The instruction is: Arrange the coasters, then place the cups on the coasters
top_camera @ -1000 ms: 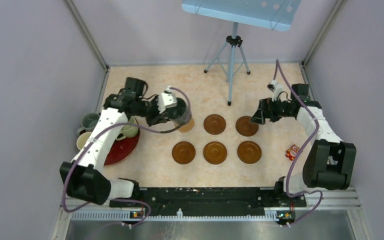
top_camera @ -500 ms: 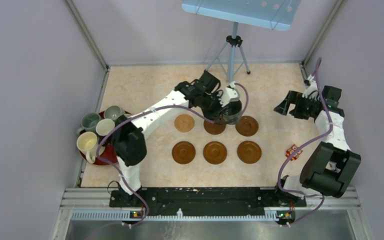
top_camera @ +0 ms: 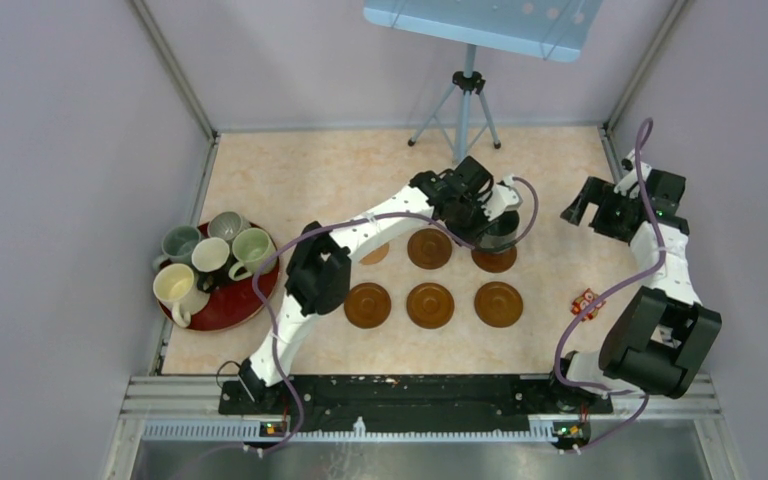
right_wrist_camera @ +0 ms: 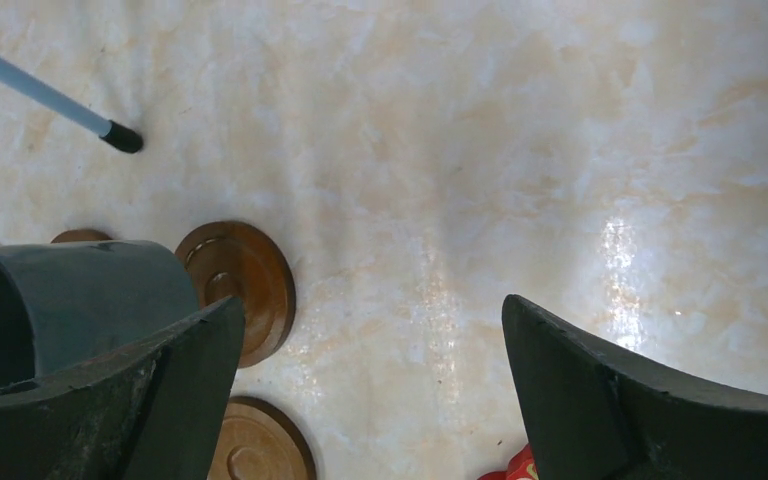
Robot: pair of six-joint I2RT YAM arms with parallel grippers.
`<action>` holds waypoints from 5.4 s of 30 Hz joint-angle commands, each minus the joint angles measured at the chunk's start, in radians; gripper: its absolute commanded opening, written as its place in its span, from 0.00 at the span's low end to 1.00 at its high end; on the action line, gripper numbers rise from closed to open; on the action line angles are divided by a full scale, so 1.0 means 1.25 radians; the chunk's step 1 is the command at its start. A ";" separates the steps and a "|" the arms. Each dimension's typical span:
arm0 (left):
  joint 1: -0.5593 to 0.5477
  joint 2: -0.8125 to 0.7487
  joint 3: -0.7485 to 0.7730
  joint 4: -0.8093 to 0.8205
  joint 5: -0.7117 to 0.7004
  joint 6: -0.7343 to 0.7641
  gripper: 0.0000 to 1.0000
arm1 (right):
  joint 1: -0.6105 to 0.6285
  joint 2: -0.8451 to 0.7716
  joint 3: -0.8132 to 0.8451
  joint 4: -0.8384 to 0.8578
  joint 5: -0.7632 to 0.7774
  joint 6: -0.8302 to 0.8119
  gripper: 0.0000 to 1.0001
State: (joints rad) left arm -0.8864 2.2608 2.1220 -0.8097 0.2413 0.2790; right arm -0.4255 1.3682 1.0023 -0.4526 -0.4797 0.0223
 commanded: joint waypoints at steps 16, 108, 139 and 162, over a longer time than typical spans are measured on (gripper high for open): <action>-0.044 0.062 0.065 0.056 -0.043 -0.089 0.00 | -0.011 -0.014 -0.010 0.044 0.056 0.046 0.99; -0.013 -0.090 -0.064 0.015 0.008 -0.073 0.78 | -0.011 -0.016 -0.013 0.045 0.005 0.024 0.99; 0.942 -0.864 -0.622 -0.211 0.059 0.099 0.99 | -0.008 0.016 -0.015 0.036 -0.236 -0.079 0.99; 1.558 -0.893 -0.927 -0.160 0.141 0.546 0.72 | -0.007 0.000 -0.022 0.028 -0.263 -0.079 0.99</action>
State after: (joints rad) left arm 1.0489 1.1648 1.0260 -1.1217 0.4004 0.9047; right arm -0.4301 1.3903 0.9554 -0.4347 -0.7864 -0.0605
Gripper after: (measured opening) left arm 0.724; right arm 0.985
